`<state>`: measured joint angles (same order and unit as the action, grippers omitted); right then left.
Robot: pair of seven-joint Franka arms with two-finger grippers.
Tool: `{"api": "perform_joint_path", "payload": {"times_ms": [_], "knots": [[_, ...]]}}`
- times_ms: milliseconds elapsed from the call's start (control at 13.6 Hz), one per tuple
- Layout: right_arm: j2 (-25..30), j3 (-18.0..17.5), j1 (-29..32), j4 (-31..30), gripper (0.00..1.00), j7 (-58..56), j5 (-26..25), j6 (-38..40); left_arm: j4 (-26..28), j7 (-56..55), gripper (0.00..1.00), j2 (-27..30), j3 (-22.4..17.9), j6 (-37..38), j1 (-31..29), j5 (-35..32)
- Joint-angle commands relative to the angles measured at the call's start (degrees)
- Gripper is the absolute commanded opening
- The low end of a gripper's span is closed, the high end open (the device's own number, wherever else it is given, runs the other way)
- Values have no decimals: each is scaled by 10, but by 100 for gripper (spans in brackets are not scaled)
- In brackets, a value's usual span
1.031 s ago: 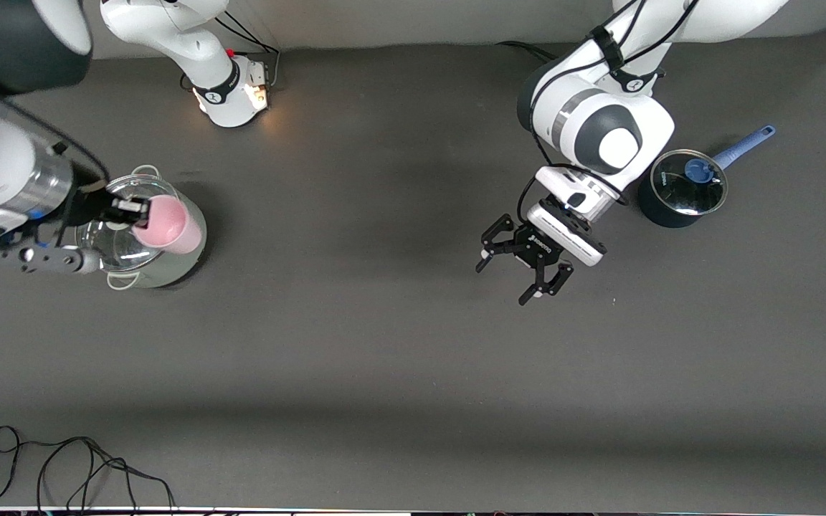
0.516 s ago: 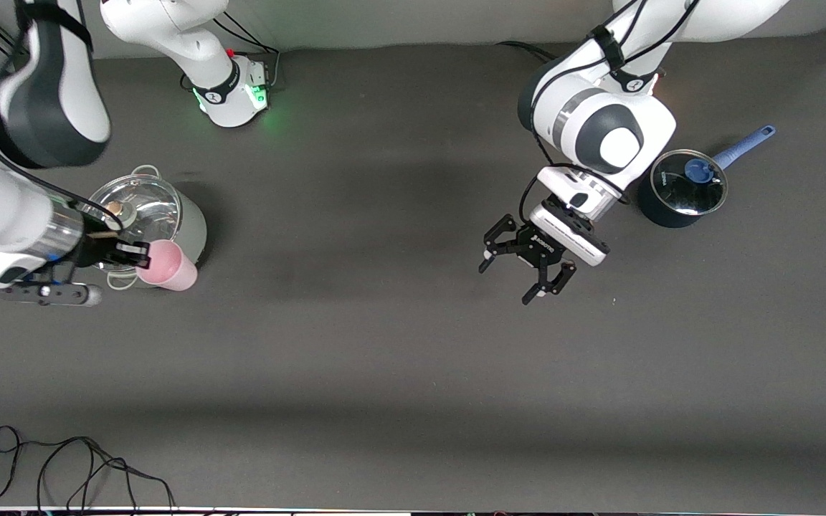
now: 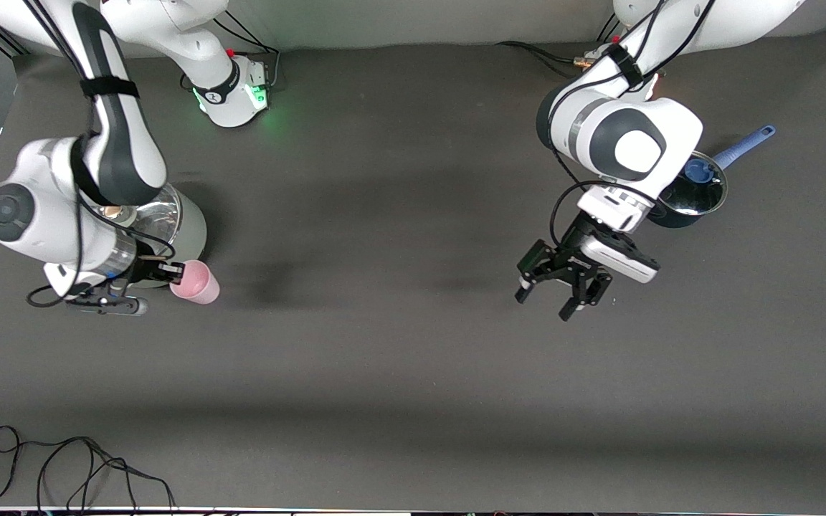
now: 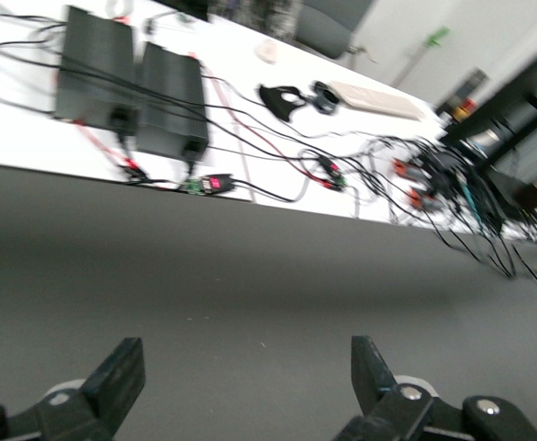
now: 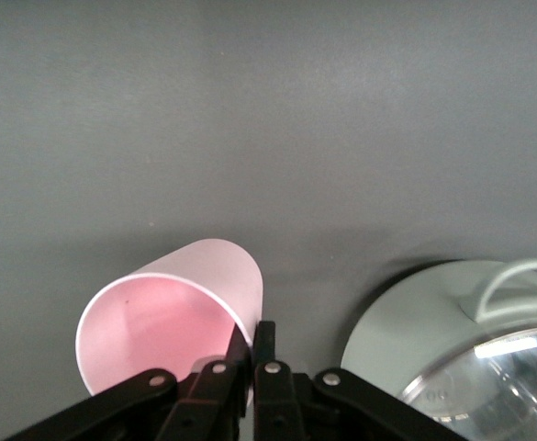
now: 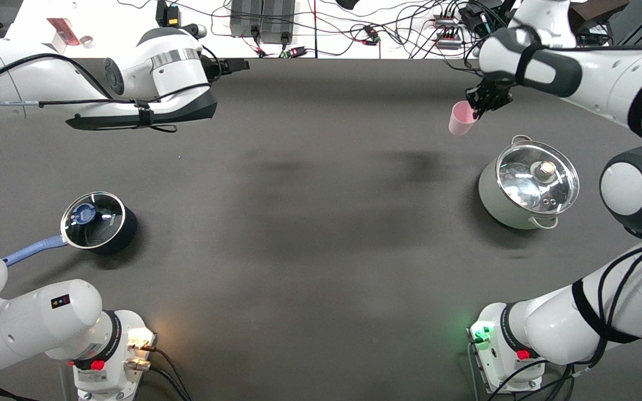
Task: Transfer pink cup from left to right arm
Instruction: 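Carry the cup with the right gripper while the left gripper withdraws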
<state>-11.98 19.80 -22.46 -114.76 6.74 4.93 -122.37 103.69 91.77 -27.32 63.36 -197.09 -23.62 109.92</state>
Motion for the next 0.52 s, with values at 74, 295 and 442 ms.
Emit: {"api": "perform_joint_path", "payload": {"times_ms": [74, 295, 442], "knots": [[-45, 6, -5, -25, 0, -14, 1, -70, 14, -171, 100, 8, 2, -8, -12, -63], [-84, 6, -5, -26, 0, -45, 59, -90, 8, -275, 100, 9, 2, 13, -19, -100], [-103, 6, -7, -26, 0, -66, 97, -98, 6, -365, 100, 20, 0, 46, -25, -108]]}}
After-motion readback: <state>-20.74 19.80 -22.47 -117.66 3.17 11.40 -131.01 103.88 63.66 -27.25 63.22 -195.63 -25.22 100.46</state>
